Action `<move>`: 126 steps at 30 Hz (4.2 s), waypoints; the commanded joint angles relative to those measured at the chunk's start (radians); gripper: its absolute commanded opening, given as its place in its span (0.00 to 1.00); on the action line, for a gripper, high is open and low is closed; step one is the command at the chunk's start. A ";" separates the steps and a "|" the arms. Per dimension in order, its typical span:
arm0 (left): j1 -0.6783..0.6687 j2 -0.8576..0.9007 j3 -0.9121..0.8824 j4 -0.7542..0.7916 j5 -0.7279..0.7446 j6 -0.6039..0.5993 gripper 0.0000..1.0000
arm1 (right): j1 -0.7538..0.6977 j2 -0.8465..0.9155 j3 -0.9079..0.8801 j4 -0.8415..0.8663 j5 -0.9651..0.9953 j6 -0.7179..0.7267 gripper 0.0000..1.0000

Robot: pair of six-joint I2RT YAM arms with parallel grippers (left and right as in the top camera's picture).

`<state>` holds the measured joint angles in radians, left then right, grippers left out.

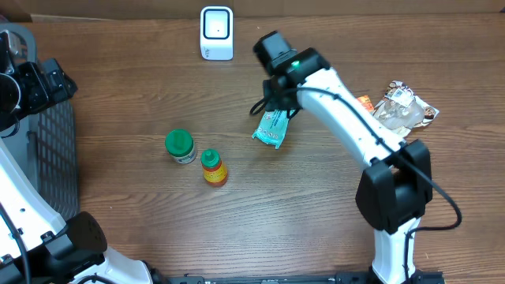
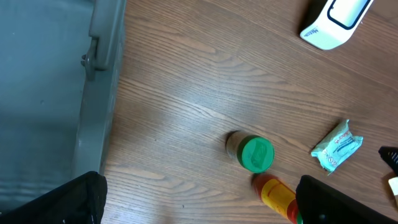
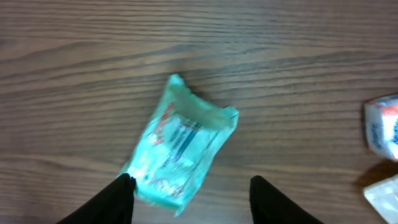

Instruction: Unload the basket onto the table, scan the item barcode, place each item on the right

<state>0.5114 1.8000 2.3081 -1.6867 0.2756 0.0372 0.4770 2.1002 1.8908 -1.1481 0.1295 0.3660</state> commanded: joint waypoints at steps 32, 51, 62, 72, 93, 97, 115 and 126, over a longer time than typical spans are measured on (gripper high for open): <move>-0.001 0.006 -0.005 0.000 0.002 0.019 1.00 | -0.238 0.283 0.026 0.078 -0.731 -0.134 0.54; -0.001 0.006 -0.005 0.000 0.002 0.019 1.00 | -0.191 0.283 -0.150 0.266 -0.663 -0.054 0.43; -0.001 0.006 -0.005 0.000 0.002 0.019 0.99 | -0.188 0.250 -0.146 0.251 -0.654 -0.053 0.04; -0.001 0.006 -0.005 0.000 0.002 0.019 1.00 | -0.178 0.032 0.005 0.093 -0.443 -0.081 0.04; -0.001 0.006 -0.005 0.000 0.002 0.019 1.00 | 0.298 0.054 -0.079 -0.049 0.450 0.237 0.04; -0.001 0.006 -0.005 0.000 0.002 0.019 1.00 | 0.294 0.056 -0.096 -0.013 0.276 0.236 0.19; -0.001 0.006 -0.005 0.000 0.002 0.019 1.00 | -0.111 0.019 0.070 -0.039 -0.400 -0.127 0.59; -0.001 0.006 -0.005 0.000 0.002 0.019 0.99 | -0.037 0.028 -0.121 0.099 -0.490 -0.058 0.55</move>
<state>0.5114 1.8000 2.3081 -1.6867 0.2756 0.0372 0.3752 2.1460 1.8290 -1.0889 -0.3038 0.2623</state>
